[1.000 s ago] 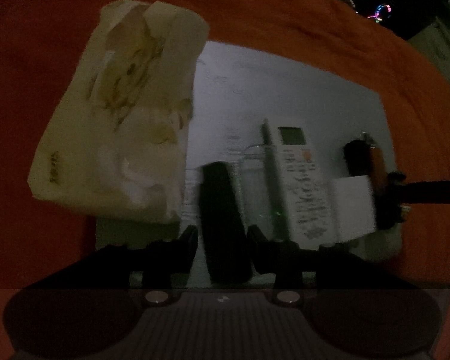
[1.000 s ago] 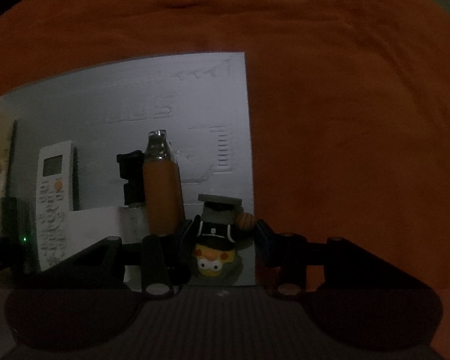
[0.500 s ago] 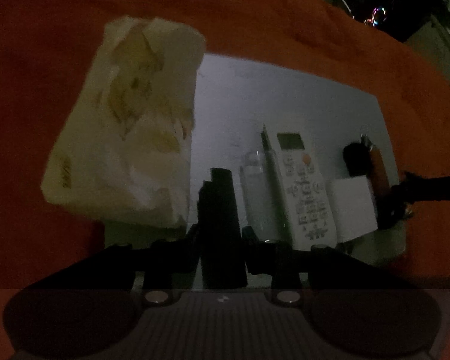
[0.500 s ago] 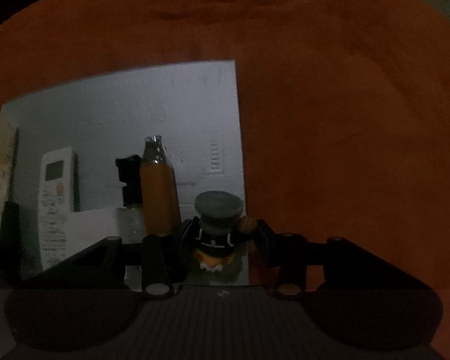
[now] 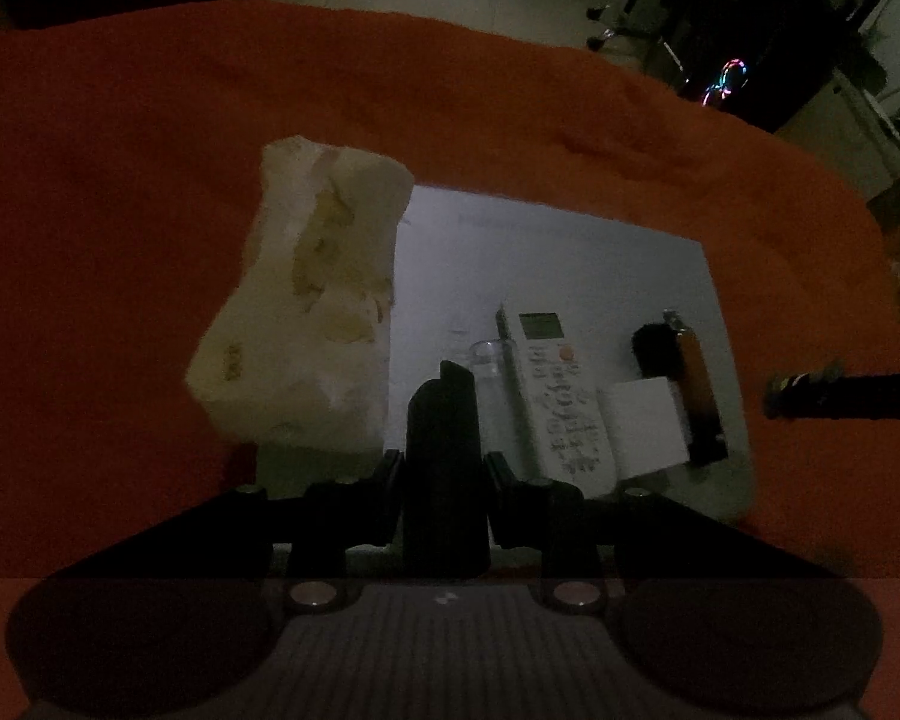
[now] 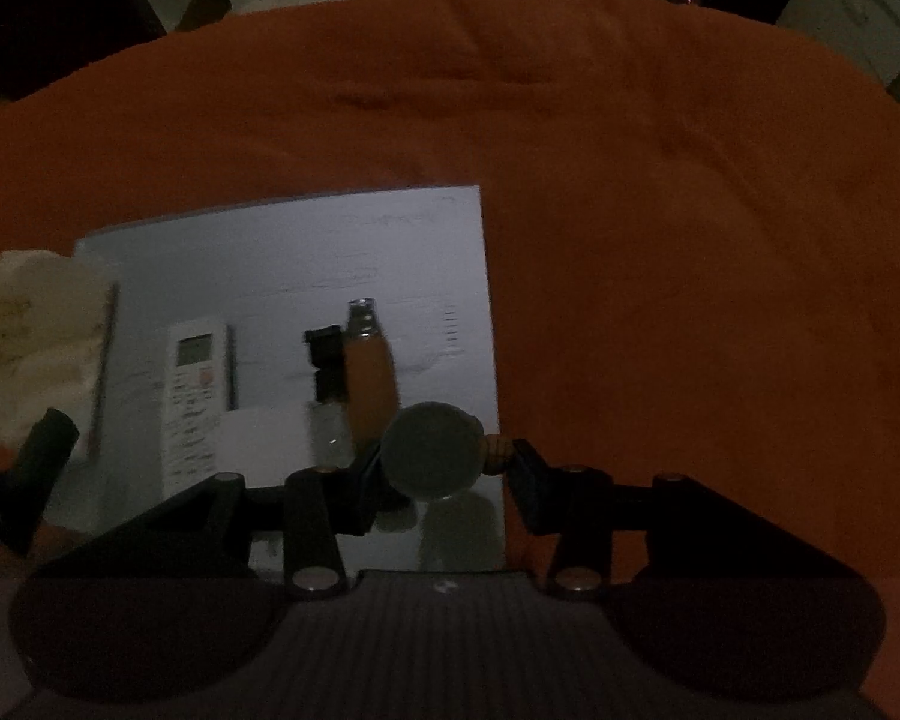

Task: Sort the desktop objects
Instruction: 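Carry the figurine with the right tool while the left tool carries the black cylinder into the box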

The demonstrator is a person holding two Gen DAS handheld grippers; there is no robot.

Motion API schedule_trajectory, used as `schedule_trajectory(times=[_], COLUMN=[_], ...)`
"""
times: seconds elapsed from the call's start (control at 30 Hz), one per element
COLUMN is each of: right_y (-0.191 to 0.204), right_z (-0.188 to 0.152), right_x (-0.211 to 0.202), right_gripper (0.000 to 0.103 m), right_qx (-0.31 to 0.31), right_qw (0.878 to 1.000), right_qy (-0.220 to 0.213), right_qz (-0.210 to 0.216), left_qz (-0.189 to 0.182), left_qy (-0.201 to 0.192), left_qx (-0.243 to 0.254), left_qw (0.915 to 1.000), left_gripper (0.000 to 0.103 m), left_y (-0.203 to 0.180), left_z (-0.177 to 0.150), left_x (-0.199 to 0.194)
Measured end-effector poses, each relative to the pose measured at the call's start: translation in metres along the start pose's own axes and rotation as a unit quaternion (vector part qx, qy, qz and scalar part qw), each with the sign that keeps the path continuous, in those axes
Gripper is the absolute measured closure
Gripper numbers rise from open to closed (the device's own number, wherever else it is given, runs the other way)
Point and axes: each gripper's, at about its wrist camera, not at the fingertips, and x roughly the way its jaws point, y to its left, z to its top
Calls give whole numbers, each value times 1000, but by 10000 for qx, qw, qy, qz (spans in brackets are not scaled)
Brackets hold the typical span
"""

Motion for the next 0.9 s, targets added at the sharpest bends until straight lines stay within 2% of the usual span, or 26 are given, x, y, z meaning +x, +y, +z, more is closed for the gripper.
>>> schedule_trajectory(times=[0.37, 0.6, 0.77, 0.9], right_y=[29, 62, 84, 100], right_z=[-34, -75, -109, -131], right_x=[-67, -100, -109, -100], right_gripper=[57, 57, 57, 57], right_qx=[-496, -919, -1190, -1373], right_qw=[9979, 9942, 9907, 9883], right_qy=[-386, -485, -442, -267], right_qz=[153, 287, 481, 605], left_qz=[-180, -243, -336, -301], left_qy=[-231, -343, -217, -137], left_qx=[186, 392, 411, 450], left_qw=[9994, 9983, 9984, 9984], left_gripper=[79, 79, 79, 79], left_y=[-5, -6, -4, -3], left_z=[-38, -74, -100, -115], left_x=[-63, -99, -101, -90])
